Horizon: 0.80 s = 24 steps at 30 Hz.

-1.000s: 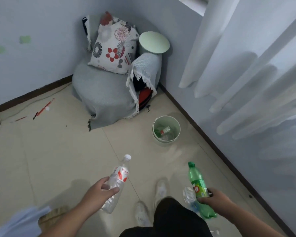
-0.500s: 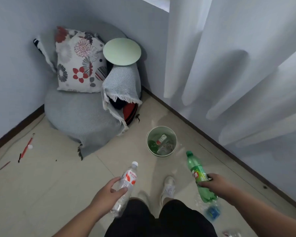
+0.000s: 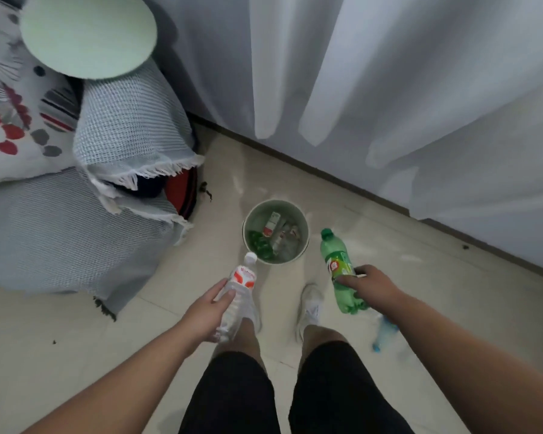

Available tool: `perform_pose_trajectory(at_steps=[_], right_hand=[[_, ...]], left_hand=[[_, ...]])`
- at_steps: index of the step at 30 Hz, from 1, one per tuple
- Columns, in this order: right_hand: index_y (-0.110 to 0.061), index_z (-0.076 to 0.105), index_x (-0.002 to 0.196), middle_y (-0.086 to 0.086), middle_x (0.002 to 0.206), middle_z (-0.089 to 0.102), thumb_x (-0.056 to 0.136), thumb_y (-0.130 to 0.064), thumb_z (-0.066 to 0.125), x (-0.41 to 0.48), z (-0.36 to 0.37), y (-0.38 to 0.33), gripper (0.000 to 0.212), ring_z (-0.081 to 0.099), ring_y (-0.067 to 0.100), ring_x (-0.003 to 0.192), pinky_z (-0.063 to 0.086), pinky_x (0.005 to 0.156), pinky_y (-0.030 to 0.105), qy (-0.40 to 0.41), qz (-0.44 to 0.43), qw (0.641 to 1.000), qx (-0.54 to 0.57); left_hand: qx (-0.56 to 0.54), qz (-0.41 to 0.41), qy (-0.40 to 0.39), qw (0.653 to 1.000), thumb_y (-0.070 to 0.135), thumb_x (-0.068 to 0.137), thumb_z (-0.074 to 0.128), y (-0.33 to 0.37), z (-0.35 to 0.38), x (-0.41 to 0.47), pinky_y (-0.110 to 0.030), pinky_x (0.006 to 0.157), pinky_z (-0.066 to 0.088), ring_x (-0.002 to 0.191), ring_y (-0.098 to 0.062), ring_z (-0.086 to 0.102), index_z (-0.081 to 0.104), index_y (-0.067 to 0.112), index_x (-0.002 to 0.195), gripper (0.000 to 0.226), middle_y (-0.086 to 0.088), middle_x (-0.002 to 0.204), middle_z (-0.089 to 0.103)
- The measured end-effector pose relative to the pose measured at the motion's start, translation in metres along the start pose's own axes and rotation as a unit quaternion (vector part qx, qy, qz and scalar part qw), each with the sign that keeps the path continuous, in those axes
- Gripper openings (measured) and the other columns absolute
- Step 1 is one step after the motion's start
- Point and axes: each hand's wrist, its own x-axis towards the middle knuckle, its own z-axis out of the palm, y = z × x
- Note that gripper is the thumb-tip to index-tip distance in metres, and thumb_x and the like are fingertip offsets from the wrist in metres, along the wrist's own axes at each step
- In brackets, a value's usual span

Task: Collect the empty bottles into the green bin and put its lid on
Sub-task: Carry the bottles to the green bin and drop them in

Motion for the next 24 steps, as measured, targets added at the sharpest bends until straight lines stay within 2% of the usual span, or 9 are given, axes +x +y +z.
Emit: perform_pose_trajectory(at_steps=[2, 3, 6, 10, 14, 16, 19, 22, 24], right_hand=[[-0.018, 0.054, 0.103, 0.003, 0.087, 0.064, 0.082, -0.044, 0.075, 0.023, 0.020, -0.009, 0.039, 0.067, 0.021, 0.074, 0.052, 0.053, 0.029, 0.006, 0.014, 1.000, 0.017], [-0.019, 0.054, 0.100, 0.003, 0.087, 0.064, 0.083, -0.045, 0.073, 0.037, 0.030, -0.012, 0.037, 0.067, 0.022, 0.074, 0.053, 0.054, 0.030, 0.007, 0.018, 1.000, 0.022], [-0.020, 0.059, 0.100, 0.003, 0.088, 0.066, 0.084, -0.048, 0.070, 0.089, 0.059, -0.019, 0.034, 0.068, 0.022, 0.074, 0.055, 0.050, 0.029, -0.003, 0.029, 0.999, 0.043], [-0.013, 0.067, 0.106, 0.010, 0.094, 0.070, 0.085, -0.052, 0.069, 0.169, 0.096, -0.025, 0.044, 0.071, 0.028, 0.078, 0.056, 0.051, 0.029, -0.030, 0.047, 0.995, 0.083], [-0.011, 0.065, 0.116, 0.010, 0.096, 0.068, 0.088, -0.052, 0.066, 0.245, 0.127, -0.031, 0.049, 0.070, 0.028, 0.079, 0.058, 0.049, 0.030, -0.030, 0.055, 0.988, 0.141], [-0.011, 0.061, 0.125, 0.012, 0.102, 0.067, 0.091, -0.050, 0.064, 0.279, 0.141, -0.034, 0.052, 0.070, 0.030, 0.080, 0.059, 0.046, 0.031, -0.033, 0.060, 0.984, 0.164], [-0.009, 0.059, 0.127, 0.018, 0.116, 0.063, 0.094, -0.052, 0.060, 0.321, 0.159, -0.040, 0.054, 0.069, 0.039, 0.092, 0.065, 0.062, 0.046, -0.027, 0.075, 0.979, 0.190], [-0.013, 0.056, 0.114, 0.014, 0.106, 0.060, 0.096, -0.053, 0.055, 0.356, 0.173, -0.044, 0.043, 0.066, 0.036, 0.086, 0.065, 0.068, 0.052, -0.029, 0.092, 0.972, 0.215], [-0.013, 0.056, 0.116, 0.015, 0.105, 0.060, 0.097, -0.053, 0.054, 0.374, 0.179, -0.045, 0.044, 0.067, 0.035, 0.086, 0.065, 0.070, 0.052, -0.041, 0.105, 0.965, 0.237]], left_hand=[[-0.008, -0.020, -0.020, 1.000, 0.057, 0.101, 0.043, 0.013, -0.001, 0.031, -0.027, 0.053, 0.059, 0.097, -0.020, 0.067, 0.045, 0.053, 0.138, 0.037, 0.004, 0.126, 0.062], [-0.017, -0.031, -0.027, 0.999, 0.057, 0.101, 0.040, 0.018, 0.000, 0.048, -0.028, 0.056, 0.059, 0.091, -0.019, 0.070, 0.052, 0.051, 0.125, 0.027, 0.005, 0.114, 0.068], [-0.069, -0.074, -0.028, 0.994, 0.054, 0.098, 0.045, 0.030, 0.013, 0.108, -0.030, 0.054, 0.058, 0.067, -0.016, 0.075, 0.068, 0.031, 0.099, 0.032, 0.001, 0.080, 0.076], [-0.136, -0.123, -0.030, 0.983, 0.048, 0.093, 0.054, 0.036, 0.036, 0.196, -0.033, 0.056, 0.059, 0.085, -0.028, 0.072, 0.067, 0.017, 0.108, 0.037, -0.010, 0.101, 0.073], [-0.196, -0.113, -0.034, 0.973, 0.041, 0.094, 0.056, 0.042, 0.057, 0.271, -0.040, 0.065, 0.062, 0.096, -0.033, 0.069, 0.064, 0.017, 0.110, 0.030, -0.013, 0.112, 0.070], [-0.201, -0.091, -0.035, 0.975, 0.043, 0.096, 0.056, 0.047, 0.066, 0.301, -0.040, 0.066, 0.063, 0.101, -0.033, 0.069, 0.063, 0.022, 0.121, 0.033, -0.011, 0.119, 0.069], [-0.200, -0.051, -0.026, 0.978, 0.051, 0.099, 0.052, 0.054, 0.077, 0.334, -0.036, 0.064, 0.063, 0.100, -0.028, 0.071, 0.056, 0.034, 0.134, 0.039, -0.005, 0.120, 0.069], [-0.201, -0.041, -0.001, 0.979, 0.054, 0.101, 0.044, 0.060, 0.085, 0.363, -0.034, 0.058, 0.062, 0.098, -0.028, 0.071, 0.052, 0.036, 0.139, 0.042, -0.006, 0.120, 0.068], [-0.207, -0.040, 0.020, 0.977, 0.055, 0.102, 0.040, 0.063, 0.088, 0.380, -0.033, 0.055, 0.063, 0.095, -0.028, 0.071, 0.049, 0.034, 0.141, 0.046, -0.008, 0.117, 0.067]])
